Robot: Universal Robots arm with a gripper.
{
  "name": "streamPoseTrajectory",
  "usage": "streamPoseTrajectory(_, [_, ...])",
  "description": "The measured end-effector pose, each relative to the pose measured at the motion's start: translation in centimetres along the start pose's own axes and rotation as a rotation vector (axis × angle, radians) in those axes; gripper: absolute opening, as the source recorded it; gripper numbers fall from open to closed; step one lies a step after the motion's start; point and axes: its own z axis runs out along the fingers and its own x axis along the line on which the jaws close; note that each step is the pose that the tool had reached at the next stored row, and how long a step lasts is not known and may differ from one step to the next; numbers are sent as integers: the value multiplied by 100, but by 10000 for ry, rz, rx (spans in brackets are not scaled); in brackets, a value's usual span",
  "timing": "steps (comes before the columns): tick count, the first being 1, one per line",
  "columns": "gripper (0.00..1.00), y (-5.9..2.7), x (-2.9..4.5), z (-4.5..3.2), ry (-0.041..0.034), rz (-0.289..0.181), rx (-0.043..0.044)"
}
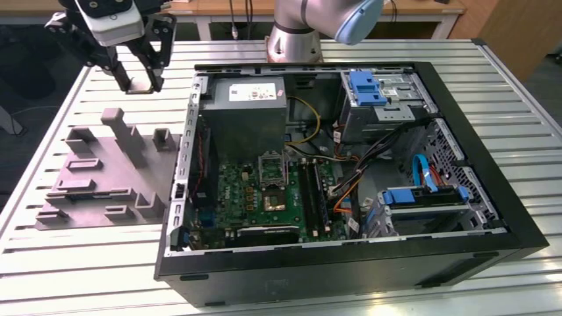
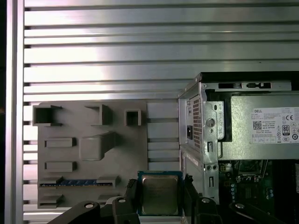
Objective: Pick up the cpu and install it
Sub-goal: 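Pick up the cpu and move it towards the insertion slot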
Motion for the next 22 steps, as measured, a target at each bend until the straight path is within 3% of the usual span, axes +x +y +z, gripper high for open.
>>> streamPoseTrajectory(22, [47, 3, -75, 0, 0, 0, 0])
